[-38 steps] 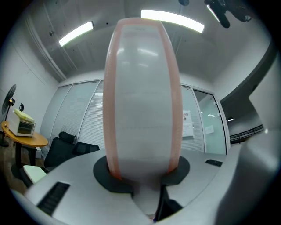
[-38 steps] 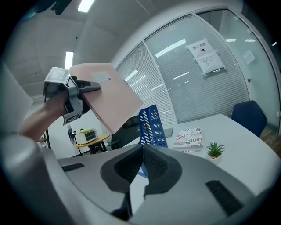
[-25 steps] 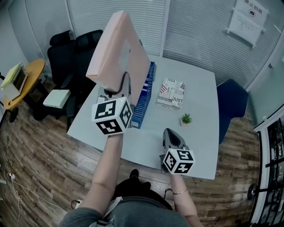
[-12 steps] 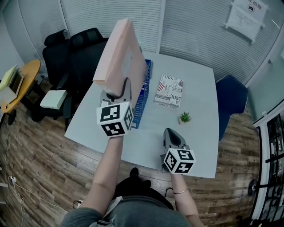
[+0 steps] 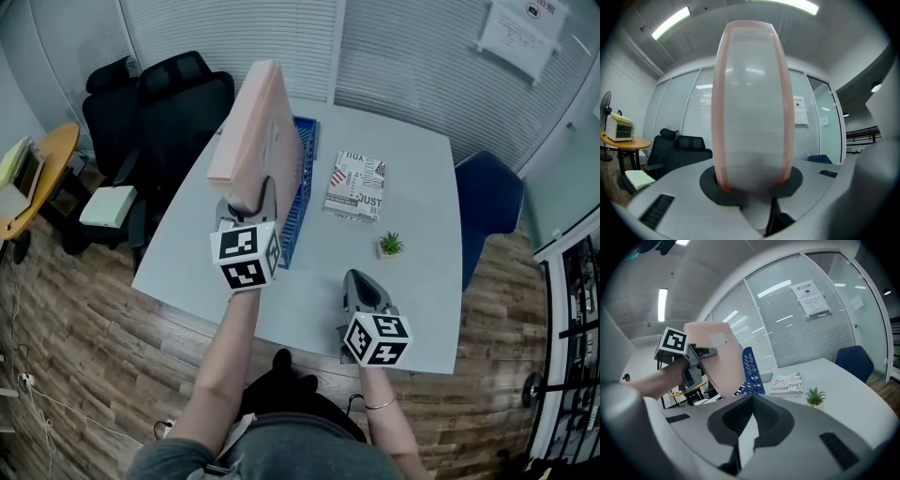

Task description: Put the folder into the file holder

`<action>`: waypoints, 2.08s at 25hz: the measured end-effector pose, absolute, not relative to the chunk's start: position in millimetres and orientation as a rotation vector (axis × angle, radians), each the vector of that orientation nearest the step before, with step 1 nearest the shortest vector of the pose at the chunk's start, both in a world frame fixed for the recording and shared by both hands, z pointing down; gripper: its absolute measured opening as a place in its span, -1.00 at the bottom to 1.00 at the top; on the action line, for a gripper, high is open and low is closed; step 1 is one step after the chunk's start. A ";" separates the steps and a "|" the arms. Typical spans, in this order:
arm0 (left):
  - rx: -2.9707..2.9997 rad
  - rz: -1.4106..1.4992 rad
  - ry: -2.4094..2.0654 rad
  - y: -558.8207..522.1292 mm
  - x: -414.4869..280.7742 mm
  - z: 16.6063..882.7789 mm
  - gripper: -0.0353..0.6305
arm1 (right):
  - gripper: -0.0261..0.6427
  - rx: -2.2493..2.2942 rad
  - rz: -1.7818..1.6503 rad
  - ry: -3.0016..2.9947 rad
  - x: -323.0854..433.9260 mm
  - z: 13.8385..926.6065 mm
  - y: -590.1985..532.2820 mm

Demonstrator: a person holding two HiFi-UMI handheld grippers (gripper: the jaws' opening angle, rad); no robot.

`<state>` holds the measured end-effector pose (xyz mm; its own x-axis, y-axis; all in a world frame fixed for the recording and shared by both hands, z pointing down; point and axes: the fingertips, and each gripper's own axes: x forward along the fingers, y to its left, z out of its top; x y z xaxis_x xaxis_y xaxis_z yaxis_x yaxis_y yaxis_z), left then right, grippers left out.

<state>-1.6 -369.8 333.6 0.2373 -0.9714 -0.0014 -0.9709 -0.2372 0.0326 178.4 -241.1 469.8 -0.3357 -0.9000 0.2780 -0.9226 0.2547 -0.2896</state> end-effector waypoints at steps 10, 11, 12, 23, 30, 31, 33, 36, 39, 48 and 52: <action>2.427 0.074 -1.916 -378.3 0.8 369.2 -0.48 | -0.93 1.788 0.644 -2.417 180.0 475.9 -243.1; 2.426 0.086 -1.914 -379.2 1.6 372.5 -0.48 | -0.93 1.790 0.647 -2.413 180.6 476.6 -243.1; 2.427 0.099 -1.912 -380.2 2.8 375.8 -0.48 | -0.93 1.791 0.650 -2.410 181.3 477.2 -243.2; 2.418 0.232 -1.895 -390.6 9.1 416.2 -0.47 | -0.93 1.799 0.687 -2.370 187.5 490.1 -245.3; 2.393 0.300 -1.873 -392.6 11.5 445.1 -0.47 | -0.93 1.808 0.698 -2.348 191.7 496.5 -244.5; 2.391 0.311 -1.870 -392.8 11.9 448.8 -0.46 | -0.93 1.807 0.700 -2.346 191.8 497.4 -244.2; 2.386 0.322 -1.866 -394.0 12.8 454.1 -0.46 | -0.93 1.804 0.704 -2.344 191.5 497.9 -244.6; 2.389 0.310 -1.866 -396.0 12.9 454.9 -0.44 | -0.92 1.798 0.702 -2.349 188.4 497.0 -246.4; 2.392 0.292 -1.855 -396.3 11.5 454.1 -0.41 | -0.92 1.790 0.703 -2.353 184.4 497.1 -246.2; 2.414 0.289 -1.787 -393.7 10.6 458.1 -0.28 | -0.92 1.778 0.700 -2.363 177.7 495.4 -246.7; 2.416 0.313 -1.747 -382.8 9.6 467.4 -0.20 | -0.92 1.767 0.696 -2.371 173.4 494.5 -244.9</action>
<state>9.6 -382.8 467.4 0.3029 -0.9194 0.2509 -0.9493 -0.3143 -0.0056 173.4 -244.9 494.5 -0.3197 -0.8817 0.3469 -0.9293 0.2203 -0.2965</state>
